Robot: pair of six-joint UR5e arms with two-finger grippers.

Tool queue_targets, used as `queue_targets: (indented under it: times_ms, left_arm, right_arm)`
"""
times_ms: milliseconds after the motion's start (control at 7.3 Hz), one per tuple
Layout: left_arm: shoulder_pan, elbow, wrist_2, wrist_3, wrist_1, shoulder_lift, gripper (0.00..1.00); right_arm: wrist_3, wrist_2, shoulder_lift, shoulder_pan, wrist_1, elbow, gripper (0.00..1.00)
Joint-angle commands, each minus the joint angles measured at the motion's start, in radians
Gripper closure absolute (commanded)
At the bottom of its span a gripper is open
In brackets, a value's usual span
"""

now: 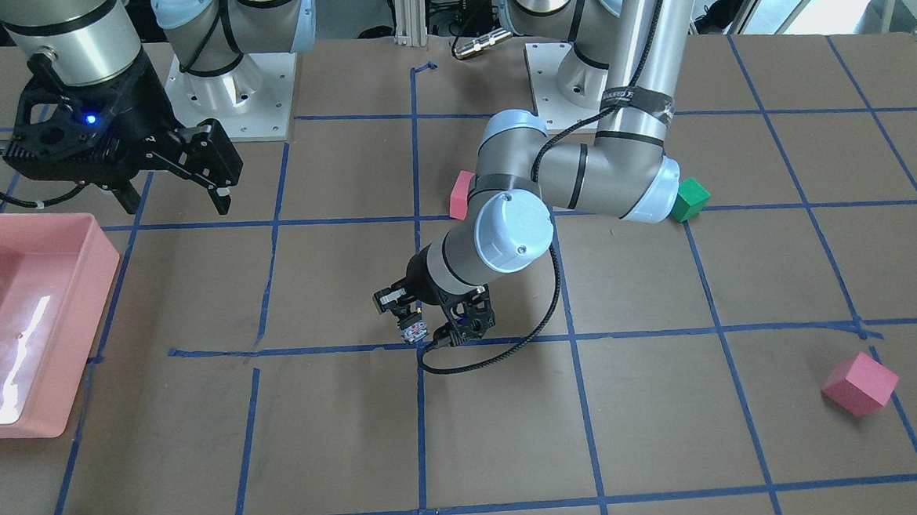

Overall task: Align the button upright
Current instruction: 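Lower the left gripper onto the switch and grasp its black body, then lift and rotate the switch with the left gripper to stand it upright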

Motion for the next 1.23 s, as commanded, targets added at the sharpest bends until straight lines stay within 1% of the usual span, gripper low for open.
queue_targets:
  times_ms: [0, 137, 274, 411, 548, 685, 958, 1095]
  left_arm:
    - [0.036, 0.001, -0.024, 0.094, -0.052, 0.0, 1.0]
    - [0.054, 0.005, -0.013, 0.221, -0.109, 0.0, 1.0]
    - [0.081, 0.012, -0.01, 0.237, -0.174, 0.005, 1.0]
    - [0.094, -0.001, -0.078, 0.222, -0.231, 0.01, 1.0]
    - [0.112, -0.002, -0.149, 0.116, -0.262, 0.008, 1.0]
    - [0.118, 0.0, -0.232, -0.051, -0.261, 0.007, 1.0]
    - [0.119, -0.009, -0.269, -0.114, -0.261, -0.025, 1.0]
    - [0.125, -0.038, -0.315, -0.119, -0.261, -0.039, 1.0]
  right_arm:
    - [0.0, -0.001, 0.002, 0.0, 0.006, 0.009, 0.0]
    - [0.0, -0.001, 0.005, 0.0, 0.006, 0.009, 0.0]
    - [-0.002, 0.001, 0.007, 0.0, -0.001, 0.011, 0.0]
    - [-0.002, 0.004, 0.007, 0.0, -0.003, 0.005, 0.0]
    - [0.0, 0.004, 0.007, -0.003, -0.003, 0.005, 0.0]
    - [0.0, 0.005, 0.005, -0.003, -0.002, 0.005, 0.0]
    - [0.0, 0.002, 0.005, -0.005, -0.002, 0.003, 0.0]
    - [-0.002, 0.001, 0.007, -0.003, -0.003, 0.006, 0.0]
